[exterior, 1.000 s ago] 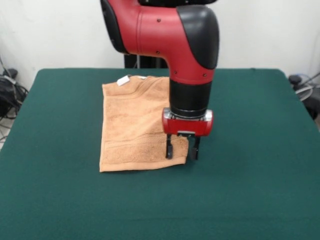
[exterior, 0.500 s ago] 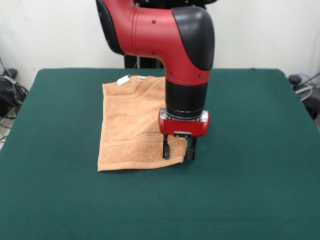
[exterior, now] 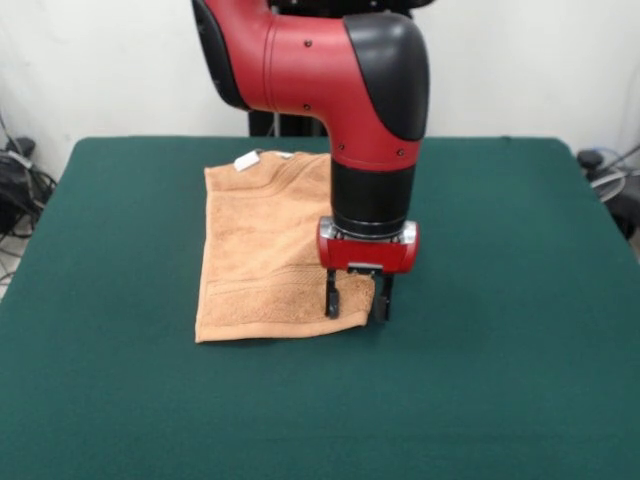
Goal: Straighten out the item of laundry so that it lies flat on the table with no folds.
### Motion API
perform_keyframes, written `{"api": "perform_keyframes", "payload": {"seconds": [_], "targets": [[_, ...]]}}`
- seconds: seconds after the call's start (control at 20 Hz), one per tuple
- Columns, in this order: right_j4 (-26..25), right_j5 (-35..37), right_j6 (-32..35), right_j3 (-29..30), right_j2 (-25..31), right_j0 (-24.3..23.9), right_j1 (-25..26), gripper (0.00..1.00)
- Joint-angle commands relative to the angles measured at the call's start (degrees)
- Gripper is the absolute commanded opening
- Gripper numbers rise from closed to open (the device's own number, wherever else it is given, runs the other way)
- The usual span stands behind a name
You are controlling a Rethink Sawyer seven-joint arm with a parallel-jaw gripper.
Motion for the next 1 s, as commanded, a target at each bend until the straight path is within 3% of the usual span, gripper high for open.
{"api": "perform_keyframes", "payload": {"seconds": [0.05, 1.0], "targets": [[-1.65, -1.10, 7.97, 0.19, 0.63, 0.07, 2.80, 1.00], [-1.98, -2.61, 8.11, 0.30, -0.13, 0.21, 3.96, 1.00]]}}
